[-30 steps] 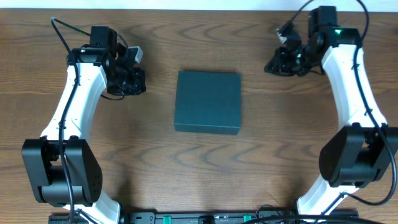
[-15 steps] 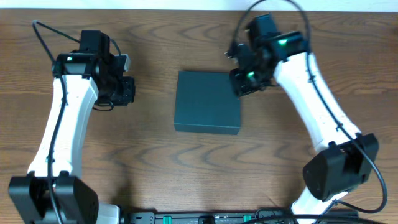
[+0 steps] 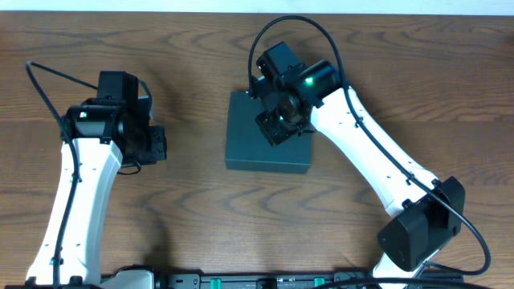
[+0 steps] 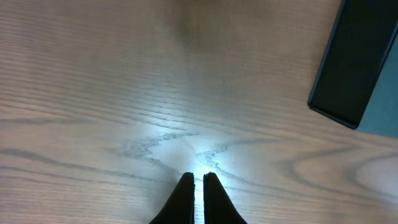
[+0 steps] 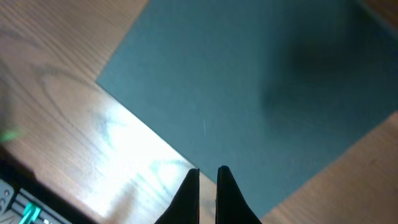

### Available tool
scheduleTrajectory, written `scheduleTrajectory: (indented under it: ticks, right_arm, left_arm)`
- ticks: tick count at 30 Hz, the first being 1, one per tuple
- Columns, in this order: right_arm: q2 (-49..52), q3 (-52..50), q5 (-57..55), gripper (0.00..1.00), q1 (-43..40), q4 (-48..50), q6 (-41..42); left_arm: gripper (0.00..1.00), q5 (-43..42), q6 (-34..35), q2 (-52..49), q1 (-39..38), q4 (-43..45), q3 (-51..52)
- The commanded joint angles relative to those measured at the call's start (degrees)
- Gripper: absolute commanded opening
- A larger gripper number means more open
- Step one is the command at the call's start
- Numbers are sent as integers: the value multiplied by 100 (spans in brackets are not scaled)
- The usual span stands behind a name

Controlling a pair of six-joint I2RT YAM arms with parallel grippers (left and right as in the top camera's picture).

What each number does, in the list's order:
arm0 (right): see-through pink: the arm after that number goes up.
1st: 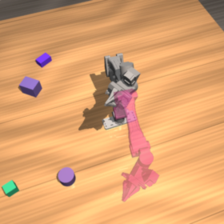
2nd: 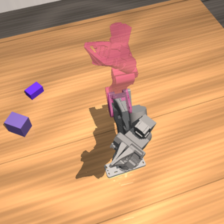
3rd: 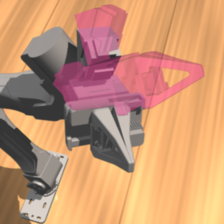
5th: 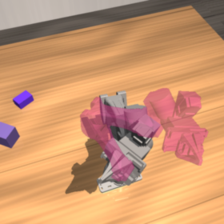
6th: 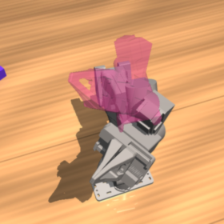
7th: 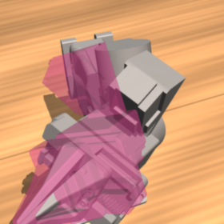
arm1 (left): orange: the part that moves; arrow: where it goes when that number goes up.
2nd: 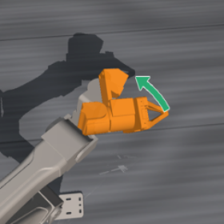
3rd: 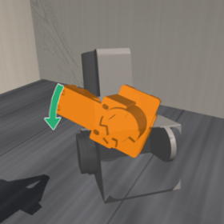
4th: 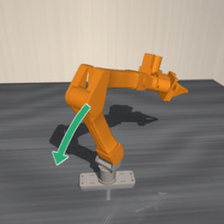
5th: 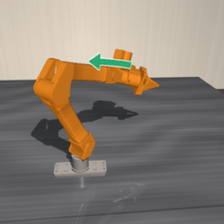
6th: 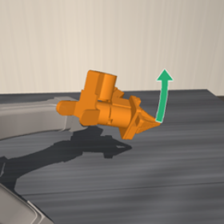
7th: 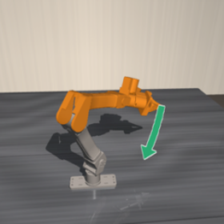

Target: Pack container

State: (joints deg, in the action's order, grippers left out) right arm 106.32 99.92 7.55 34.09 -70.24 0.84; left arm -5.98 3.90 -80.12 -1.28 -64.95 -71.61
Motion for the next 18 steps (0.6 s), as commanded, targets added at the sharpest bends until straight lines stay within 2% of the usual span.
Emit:
scheduleTrajectory:
  ticks: [1,18]
  right_arm:
    - [-140,-267,-179,1,46,149,28]
    - [-129,-2046,-177,1,39,1829,-68]
  left_arm:
    - [6,221,129,129,22,85,26]
    - [6,221,179,138,22,291,26]
